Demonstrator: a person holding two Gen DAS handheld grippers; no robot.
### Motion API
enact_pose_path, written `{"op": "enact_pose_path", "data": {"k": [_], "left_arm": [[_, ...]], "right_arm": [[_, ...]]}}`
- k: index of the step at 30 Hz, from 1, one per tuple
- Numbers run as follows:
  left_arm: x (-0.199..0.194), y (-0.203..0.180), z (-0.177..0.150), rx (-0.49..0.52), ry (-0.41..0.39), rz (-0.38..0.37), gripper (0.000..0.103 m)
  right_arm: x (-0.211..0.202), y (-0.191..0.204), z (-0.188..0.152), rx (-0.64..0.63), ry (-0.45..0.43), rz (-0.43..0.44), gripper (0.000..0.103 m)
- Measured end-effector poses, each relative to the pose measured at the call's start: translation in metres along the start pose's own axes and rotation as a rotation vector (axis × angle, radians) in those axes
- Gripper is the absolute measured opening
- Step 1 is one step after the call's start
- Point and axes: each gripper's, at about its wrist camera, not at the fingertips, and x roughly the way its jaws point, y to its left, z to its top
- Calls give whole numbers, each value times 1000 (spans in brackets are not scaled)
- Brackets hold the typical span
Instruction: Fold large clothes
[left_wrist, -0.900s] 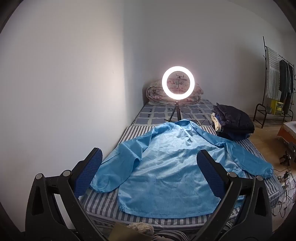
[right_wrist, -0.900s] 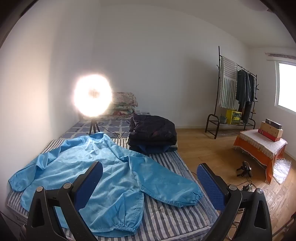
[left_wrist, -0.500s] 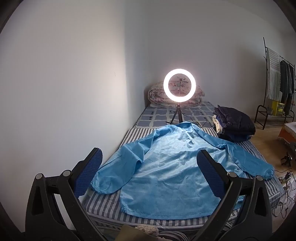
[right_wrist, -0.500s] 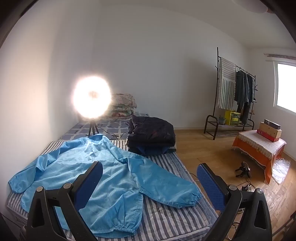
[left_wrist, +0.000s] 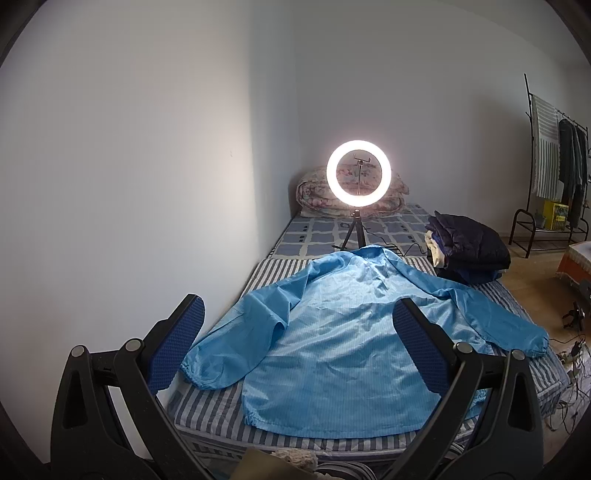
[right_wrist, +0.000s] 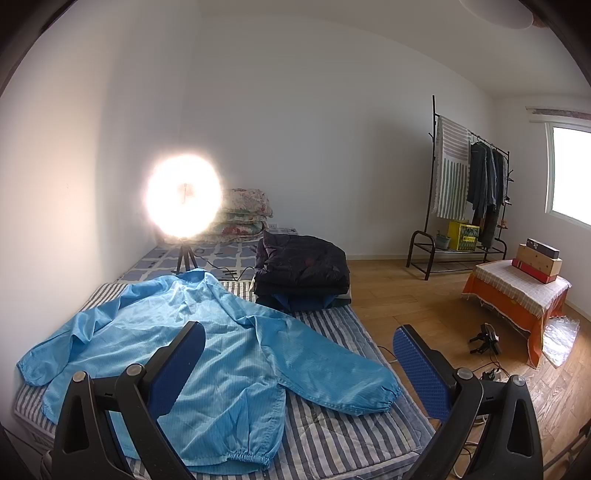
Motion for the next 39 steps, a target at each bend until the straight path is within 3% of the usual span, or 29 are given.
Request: {"op": "enact_pose_path", "data": {"k": [39], "left_arm": [[-4, 9, 5, 3, -10, 9, 103]], "right_arm": [[0, 0, 0, -3, 0, 0, 103]]}}
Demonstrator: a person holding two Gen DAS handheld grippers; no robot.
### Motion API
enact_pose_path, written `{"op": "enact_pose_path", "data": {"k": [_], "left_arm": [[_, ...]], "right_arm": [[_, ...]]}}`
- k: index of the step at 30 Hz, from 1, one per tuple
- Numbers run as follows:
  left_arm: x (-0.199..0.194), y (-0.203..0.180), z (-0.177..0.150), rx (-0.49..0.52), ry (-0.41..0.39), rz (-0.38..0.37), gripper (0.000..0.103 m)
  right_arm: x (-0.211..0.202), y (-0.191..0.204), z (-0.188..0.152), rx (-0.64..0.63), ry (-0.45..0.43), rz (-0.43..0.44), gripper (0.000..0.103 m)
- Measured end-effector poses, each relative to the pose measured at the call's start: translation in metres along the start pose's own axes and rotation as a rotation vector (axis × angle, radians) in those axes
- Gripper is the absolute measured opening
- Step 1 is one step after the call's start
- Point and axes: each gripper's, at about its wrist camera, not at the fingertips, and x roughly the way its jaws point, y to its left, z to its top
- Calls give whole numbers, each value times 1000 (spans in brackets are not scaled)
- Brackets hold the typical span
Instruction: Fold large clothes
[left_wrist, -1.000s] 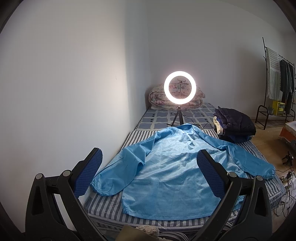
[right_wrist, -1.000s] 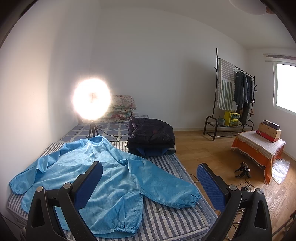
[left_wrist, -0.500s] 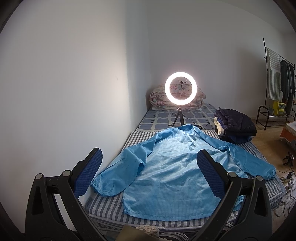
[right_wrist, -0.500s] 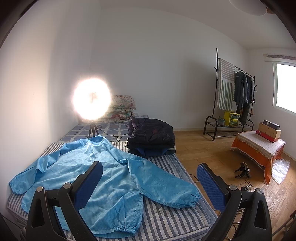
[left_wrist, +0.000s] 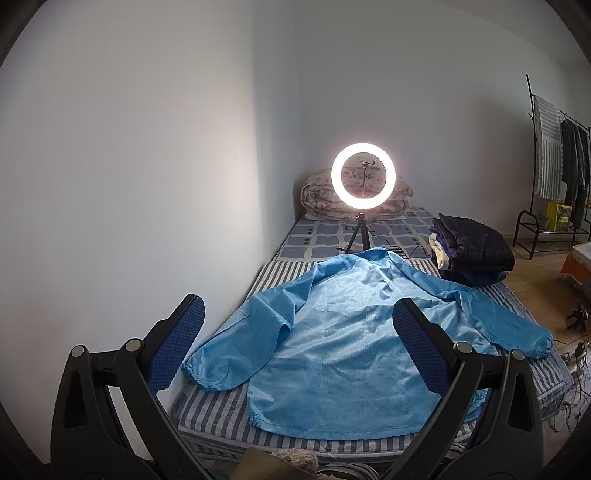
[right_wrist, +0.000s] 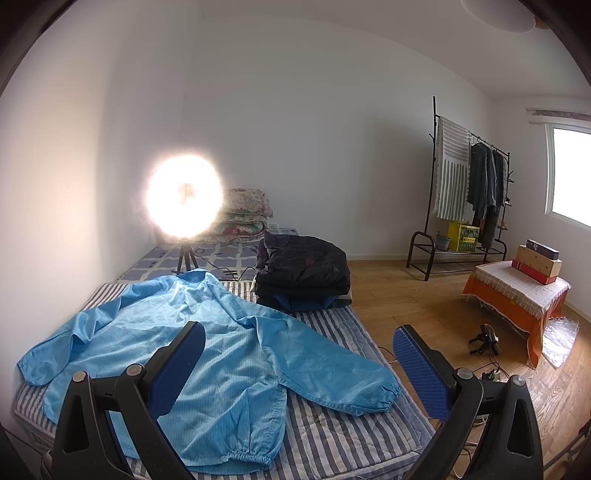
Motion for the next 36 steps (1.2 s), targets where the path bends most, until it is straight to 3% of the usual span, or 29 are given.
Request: {"op": "enact_pose_path", "data": {"k": [16, 36], "left_arm": [[8, 6, -11, 5, -2, 21, 103], [40, 17, -27, 51, -18, 139, 103]], "right_arm": [[2, 4, -1, -3, -4, 2, 103], [23, 29, 16, -52, -39, 35, 103]]}}
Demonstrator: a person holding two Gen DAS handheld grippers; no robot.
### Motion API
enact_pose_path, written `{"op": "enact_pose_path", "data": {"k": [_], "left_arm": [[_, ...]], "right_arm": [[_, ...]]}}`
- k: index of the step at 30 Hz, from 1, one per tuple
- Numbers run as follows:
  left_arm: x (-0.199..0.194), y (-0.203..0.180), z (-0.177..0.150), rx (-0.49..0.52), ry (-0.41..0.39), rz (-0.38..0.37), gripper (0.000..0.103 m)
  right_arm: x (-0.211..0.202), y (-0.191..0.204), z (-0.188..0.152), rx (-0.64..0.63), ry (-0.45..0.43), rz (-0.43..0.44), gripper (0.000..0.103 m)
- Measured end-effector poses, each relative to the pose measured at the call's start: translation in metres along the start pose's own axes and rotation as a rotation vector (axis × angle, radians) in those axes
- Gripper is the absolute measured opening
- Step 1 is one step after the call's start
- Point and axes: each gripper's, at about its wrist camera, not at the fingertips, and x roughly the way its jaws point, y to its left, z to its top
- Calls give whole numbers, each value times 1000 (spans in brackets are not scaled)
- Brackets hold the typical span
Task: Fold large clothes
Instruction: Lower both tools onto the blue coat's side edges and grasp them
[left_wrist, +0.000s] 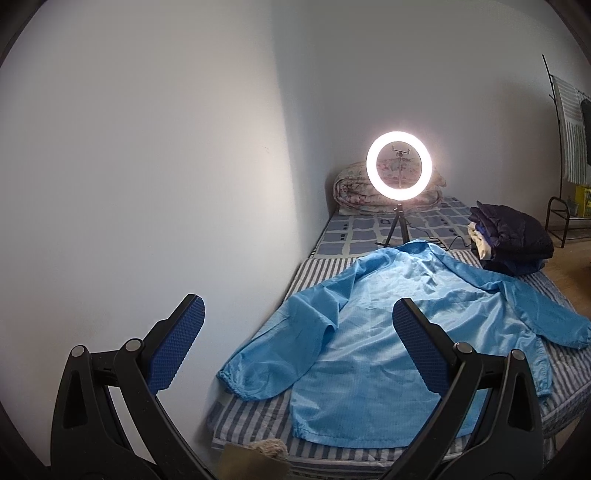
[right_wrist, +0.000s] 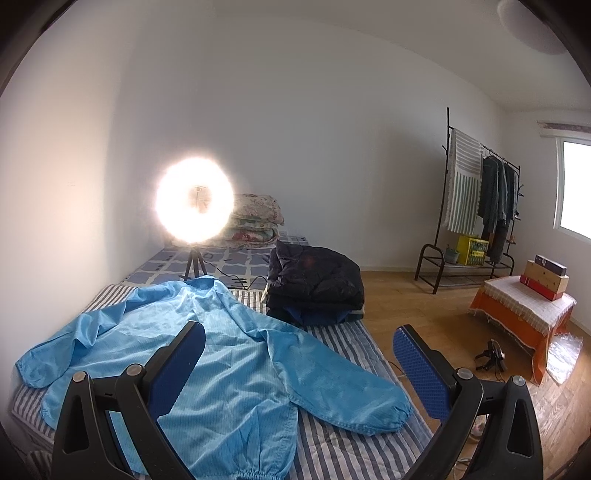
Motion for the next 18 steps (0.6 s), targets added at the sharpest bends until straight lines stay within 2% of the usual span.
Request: {"op": "enact_pose_path", "data": {"k": [5, 11, 15, 18], "left_arm": [[15, 12, -9, 12, 7, 28, 103], [40, 36, -31, 32, 65, 96, 103], [55, 61, -55, -19, 104, 99, 102], [62, 78, -77, -68, 144, 100, 93]], "right_arm": [[20, 11, 12, -23, -6, 44, 103], [62, 39, 30, -89, -3, 134, 103], [95, 60, 40, -116, 3, 208, 98], [118, 77, 46, -98, 43, 277, 91]]}}
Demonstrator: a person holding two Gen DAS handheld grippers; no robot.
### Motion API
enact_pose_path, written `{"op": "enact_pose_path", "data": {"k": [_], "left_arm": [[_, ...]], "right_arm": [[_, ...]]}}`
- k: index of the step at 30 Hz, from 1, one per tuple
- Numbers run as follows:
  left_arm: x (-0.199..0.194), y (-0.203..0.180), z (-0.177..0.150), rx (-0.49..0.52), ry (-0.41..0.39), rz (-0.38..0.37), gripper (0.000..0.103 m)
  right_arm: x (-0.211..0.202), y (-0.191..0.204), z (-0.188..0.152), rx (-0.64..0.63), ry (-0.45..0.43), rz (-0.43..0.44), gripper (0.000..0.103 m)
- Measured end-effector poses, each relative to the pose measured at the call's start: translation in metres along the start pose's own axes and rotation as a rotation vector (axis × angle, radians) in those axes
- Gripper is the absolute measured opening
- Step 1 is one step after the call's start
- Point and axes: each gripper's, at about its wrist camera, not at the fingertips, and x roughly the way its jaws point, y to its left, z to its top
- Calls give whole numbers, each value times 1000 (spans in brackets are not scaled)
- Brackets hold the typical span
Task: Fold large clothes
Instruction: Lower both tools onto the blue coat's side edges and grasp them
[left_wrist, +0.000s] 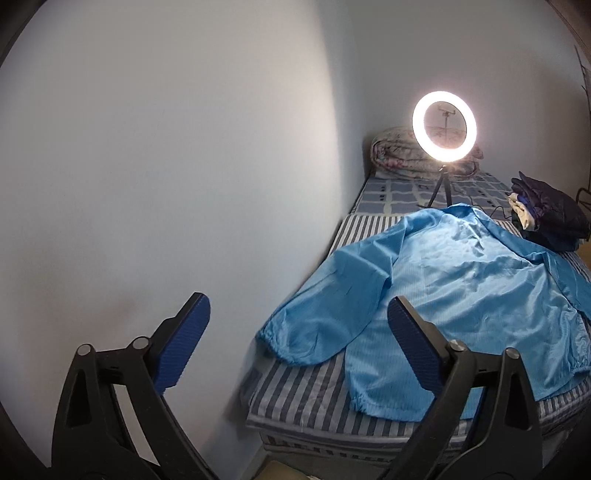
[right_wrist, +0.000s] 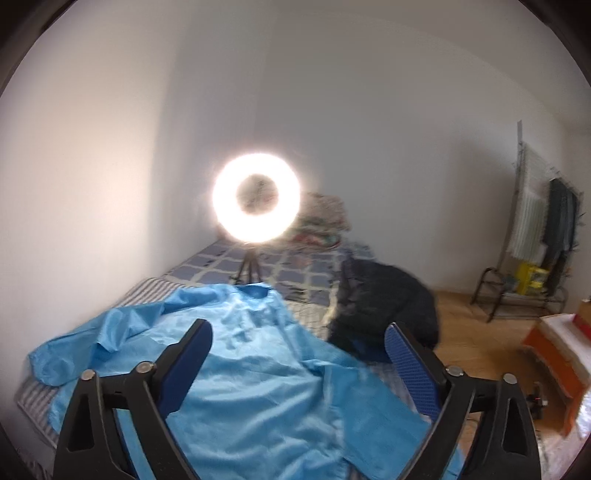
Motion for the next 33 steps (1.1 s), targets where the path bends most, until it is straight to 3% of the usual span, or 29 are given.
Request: {"op": "enact_pose_path", "data": {"k": [5, 10, 14, 16, 19, 26, 30, 33], "left_arm": [[18, 16, -27, -35, 72, -2, 80], [31, 25, -47, -47, 117, 3, 73], [46, 30, -56, -53, 138, 3, 70], [54, 32, -61, -60, 138, 26, 70], [62, 32, -64, -62, 141, 22, 70], [84, 32, -69, -49, 145, 23, 70], [99, 39, -76, -97, 187, -1, 70], [106, 39, -81, -105, 211, -21, 70]], "right_arm": [[40, 26, 8, 31, 39, 171, 89], [82, 83, 10, -22, 133, 336, 86], [119, 133, -5, -17, 275, 489, 72], [143, 162, -17, 7, 364, 565, 58], [166, 204, -40, 47, 463, 658, 52], [204, 275, -75, 91, 571, 765, 52], [229, 304, -91, 120, 627, 784, 65], [246, 323, -104, 138, 667, 787, 65]]}}
